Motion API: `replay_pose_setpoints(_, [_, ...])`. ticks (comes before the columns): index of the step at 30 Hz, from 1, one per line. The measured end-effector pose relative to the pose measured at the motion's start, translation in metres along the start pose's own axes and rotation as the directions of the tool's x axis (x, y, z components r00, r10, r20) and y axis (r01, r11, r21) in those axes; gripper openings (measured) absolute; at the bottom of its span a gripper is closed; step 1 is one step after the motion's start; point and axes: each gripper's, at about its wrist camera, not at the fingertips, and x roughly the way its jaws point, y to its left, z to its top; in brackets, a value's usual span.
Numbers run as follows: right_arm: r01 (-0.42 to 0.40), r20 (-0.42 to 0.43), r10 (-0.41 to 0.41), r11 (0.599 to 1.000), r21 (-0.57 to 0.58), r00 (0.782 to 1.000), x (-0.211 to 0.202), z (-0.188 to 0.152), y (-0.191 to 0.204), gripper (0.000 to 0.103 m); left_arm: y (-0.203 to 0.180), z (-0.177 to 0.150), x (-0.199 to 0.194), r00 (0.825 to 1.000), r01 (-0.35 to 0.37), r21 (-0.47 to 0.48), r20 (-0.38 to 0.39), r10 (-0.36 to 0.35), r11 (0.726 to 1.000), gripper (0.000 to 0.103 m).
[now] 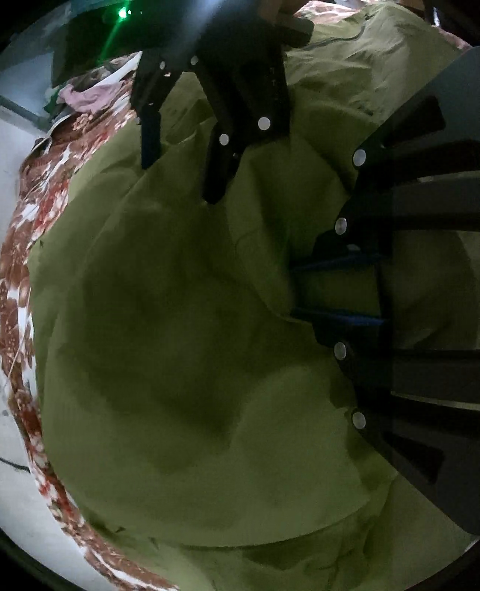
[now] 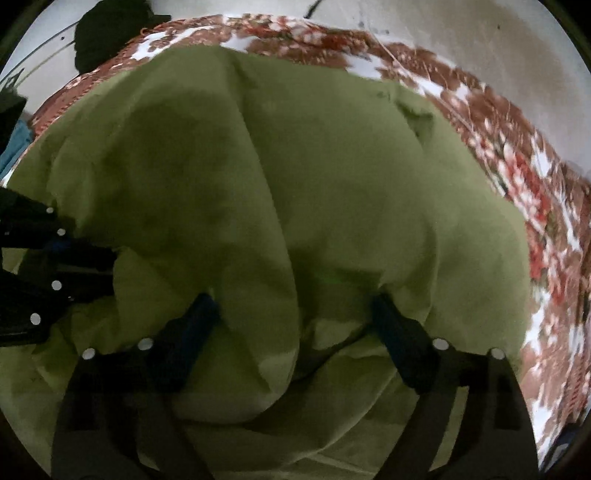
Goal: Fold large clothes
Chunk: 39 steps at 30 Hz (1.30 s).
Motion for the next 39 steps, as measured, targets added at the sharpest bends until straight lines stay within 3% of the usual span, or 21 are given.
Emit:
replay_pose_setpoints(5, [-0.003, 0.000, 0.003, 1.000, 0.022, 1.000, -0.002, 0.000, 0.001, 0.090, -0.013, 0.000, -0.003, 0.996, -0.089, 0.008, 0.011, 0.089, 0.996, 0.023])
replay_pose_setpoints(6, [-0.016, 0.006, 0.015, 0.999, 0.040, 1.000, -0.007, 0.002, -0.001, 0.090, -0.018, 0.001, -0.007, 0.993, -0.117, 0.019, 0.015, 0.117, 0.993, 0.031])
replay_pose_setpoints(7, [-0.033, 0.017, 0.032, 0.998, 0.062, 0.999, -0.015, 0.004, -0.003, 0.091, -0.022, 0.003, -0.014, 0.990, -0.143, 0.027, 0.023, 0.142, 0.989, 0.071])
replay_pose_setpoints(8, [-0.052, 0.034, 0.049, 0.994, 0.094, 0.998, -0.028, 0.006, -0.007, 0.095, -0.026, 0.006, -0.027, 0.981, -0.188, 0.026, 0.058, 0.186, 0.982, 0.095])
replay_pose_setpoints(9, [-0.058, 0.052, 0.052, 0.992, 0.112, 0.997, -0.040, 0.009, -0.008, 0.098, -0.030, 0.007, -0.044, 0.976, -0.189, 0.019, 0.109, 0.186, 0.982, 0.098])
replay_pose_setpoints(11, [-0.061, 0.108, 0.046, 0.987, 0.147, 0.993, -0.069, 0.014, -0.013, 0.098, -0.036, 0.012, -0.073, 0.977, -0.150, 0.001, 0.156, 0.148, 0.989, 0.098])
replay_pose_setpoints(15, [-0.090, 0.197, 0.055, 0.981, 0.173, 0.979, -0.126, 0.026, -0.012, 0.098, -0.048, 0.018, -0.110, 0.963, -0.180, -0.001, 0.204, 0.177, 0.984, 0.098])
replay_pose_setpoints(18, [-0.025, 0.214, -0.005, 0.990, 0.139, 0.977, -0.143, 0.034, -0.003, 0.098, -0.050, 0.018, -0.119, 0.958, -0.189, -0.010, 0.217, 0.186, 0.982, 0.098])
replay_pose_setpoints(22, [0.065, 0.109, -0.077, 0.993, 0.102, 0.991, -0.108, 0.030, 0.002, 0.098, -0.037, 0.017, -0.092, 0.970, -0.180, -0.022, 0.164, 0.181, 0.983, 0.098])
replay_pose_setpoints(23, [0.079, 0.083, -0.088, 0.992, 0.102, 0.993, -0.096, 0.026, 0.000, 0.098, -0.030, 0.015, -0.075, 0.974, -0.191, -0.020, 0.119, 0.192, 0.981, 0.098])
replay_pose_setpoints(25, [0.082, 0.019, -0.084, 0.991, 0.110, 0.996, -0.069, 0.014, -0.004, 0.098, -0.013, 0.010, -0.047, 0.974, -0.221, -0.029, 0.047, 0.222, 0.975, 0.098])
replay_pose_setpoints(29, [0.081, -0.044, -0.078, 0.993, 0.082, 0.996, -0.027, -0.008, -0.004, 0.098, 0.003, 0.001, -0.011, 0.966, -0.259, 0.010, -0.013, 0.259, 0.966, 0.098])
replay_pose_setpoints(39, [0.059, -0.005, -0.058, 0.996, 0.072, 0.998, 0.002, -0.029, -0.006, 0.099, 0.012, -0.011, 0.007, 0.970, -0.241, 0.007, 0.027, 0.241, 0.971, 0.099])
